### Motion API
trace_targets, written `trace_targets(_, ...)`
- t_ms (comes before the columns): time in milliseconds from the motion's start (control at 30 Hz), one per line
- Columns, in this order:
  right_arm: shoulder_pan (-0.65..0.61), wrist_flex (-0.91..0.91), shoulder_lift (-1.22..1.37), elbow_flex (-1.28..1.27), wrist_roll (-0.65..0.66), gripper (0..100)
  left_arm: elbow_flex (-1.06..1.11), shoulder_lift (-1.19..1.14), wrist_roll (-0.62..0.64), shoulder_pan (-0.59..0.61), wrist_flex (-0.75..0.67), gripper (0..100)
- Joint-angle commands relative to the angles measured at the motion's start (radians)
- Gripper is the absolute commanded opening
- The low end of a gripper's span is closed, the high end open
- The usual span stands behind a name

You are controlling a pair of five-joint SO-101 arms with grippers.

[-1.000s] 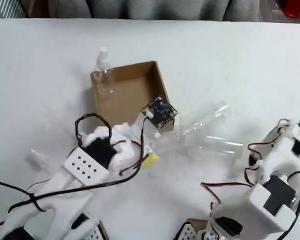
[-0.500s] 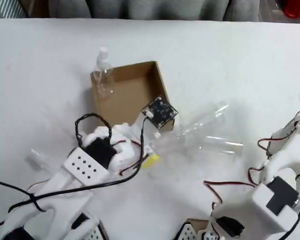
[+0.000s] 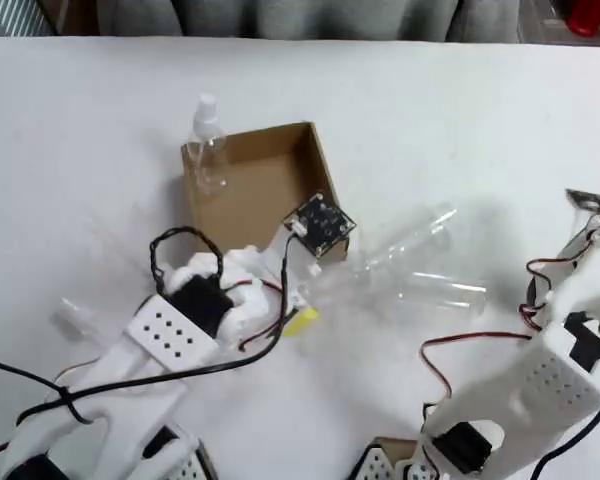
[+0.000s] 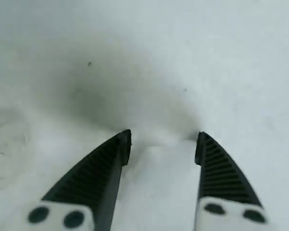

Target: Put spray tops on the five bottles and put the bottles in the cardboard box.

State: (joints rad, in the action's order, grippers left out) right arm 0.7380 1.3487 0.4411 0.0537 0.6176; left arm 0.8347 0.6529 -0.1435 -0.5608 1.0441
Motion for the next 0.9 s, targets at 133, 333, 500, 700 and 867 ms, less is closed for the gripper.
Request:
trace_targets(133, 0.036, 0.188, -0.113, 0.087, -0.157, 16.8, -0.008, 0.039, -0.011, 0.012, -0.021, 2)
trace_targets(333, 0.058, 0.143, -0.294, -0.149, -0.173, 13.6, -0.008, 0.039, -0.043, 0.012, -0.023, 2)
trace_targets(500, 0.076, -0.047, -0.473, -0.407, -0.278, 17.0, -0.008, 0.039, -0.064, 0.012, -0.023, 2)
trace_targets(700, 0.084, -0.223, -0.613, -0.618, -0.419, 17.0, -0.008, 0.039, -0.064, 0.012, -0.02, 2)
trace_targets(867, 0.074, -0.305, -0.619, -0.683, -0.465, 17.0, -0.008, 0.039, -0.066, 0.012, -0.018, 2)
